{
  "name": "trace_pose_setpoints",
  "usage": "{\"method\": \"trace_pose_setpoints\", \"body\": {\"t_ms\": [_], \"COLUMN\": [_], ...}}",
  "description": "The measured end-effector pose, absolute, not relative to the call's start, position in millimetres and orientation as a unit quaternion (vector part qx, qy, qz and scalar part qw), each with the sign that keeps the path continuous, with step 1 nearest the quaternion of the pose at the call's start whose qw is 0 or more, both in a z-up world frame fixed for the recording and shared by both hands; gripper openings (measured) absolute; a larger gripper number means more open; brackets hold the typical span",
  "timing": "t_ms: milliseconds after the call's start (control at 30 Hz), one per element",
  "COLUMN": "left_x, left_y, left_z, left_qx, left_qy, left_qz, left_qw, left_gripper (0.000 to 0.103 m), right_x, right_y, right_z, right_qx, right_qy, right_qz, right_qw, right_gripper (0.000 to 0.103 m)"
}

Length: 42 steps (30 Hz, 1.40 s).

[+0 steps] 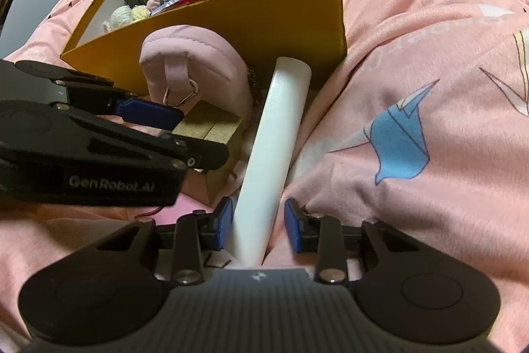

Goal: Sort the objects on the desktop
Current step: 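Grasp the gold gift box with the left gripper while the right grasps the white tube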

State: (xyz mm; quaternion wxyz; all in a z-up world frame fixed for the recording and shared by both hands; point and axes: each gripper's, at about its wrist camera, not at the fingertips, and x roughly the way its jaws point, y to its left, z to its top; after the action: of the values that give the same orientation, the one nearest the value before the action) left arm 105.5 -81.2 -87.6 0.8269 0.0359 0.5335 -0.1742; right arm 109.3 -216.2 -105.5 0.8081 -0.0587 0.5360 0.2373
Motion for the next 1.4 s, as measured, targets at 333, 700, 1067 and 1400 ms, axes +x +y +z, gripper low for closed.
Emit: {"method": "trace_pose_setpoints", "body": {"t_ms": [333,700,1067,1400], "left_x": [113.4,109.8,104.3,91.8], "left_y": [-95.2,-69.5,-44.7,-14.4], "left_z": [-95.9,-98.9,-98.2,-92.8], "left_qx": [0.067,0.032,-0.031,-0.086], "left_qy": [0.536,0.568,0.566,0.554], "left_qz": [-0.169,-0.14,-0.143,-0.134], "left_qw": [0.824,0.811,0.811,0.817], "left_gripper": [0.064,0.057,0.056,0.055], "right_x": [117.2,120.4,130.6,146.7], "right_y": [-207.1,-201.4,-187.5,-195.9], "right_z": [-113.0,-114.3,-123.0,-118.8], "right_qx": [-0.084,-0.091,-0.121,-0.089], "right_qy": [0.541,0.544,0.542,0.555], "right_qz": [0.236,0.233,0.235,0.234], "right_qw": [0.803,0.801,0.798,0.793], "right_gripper": [0.037,0.037,0.037,0.038]}}
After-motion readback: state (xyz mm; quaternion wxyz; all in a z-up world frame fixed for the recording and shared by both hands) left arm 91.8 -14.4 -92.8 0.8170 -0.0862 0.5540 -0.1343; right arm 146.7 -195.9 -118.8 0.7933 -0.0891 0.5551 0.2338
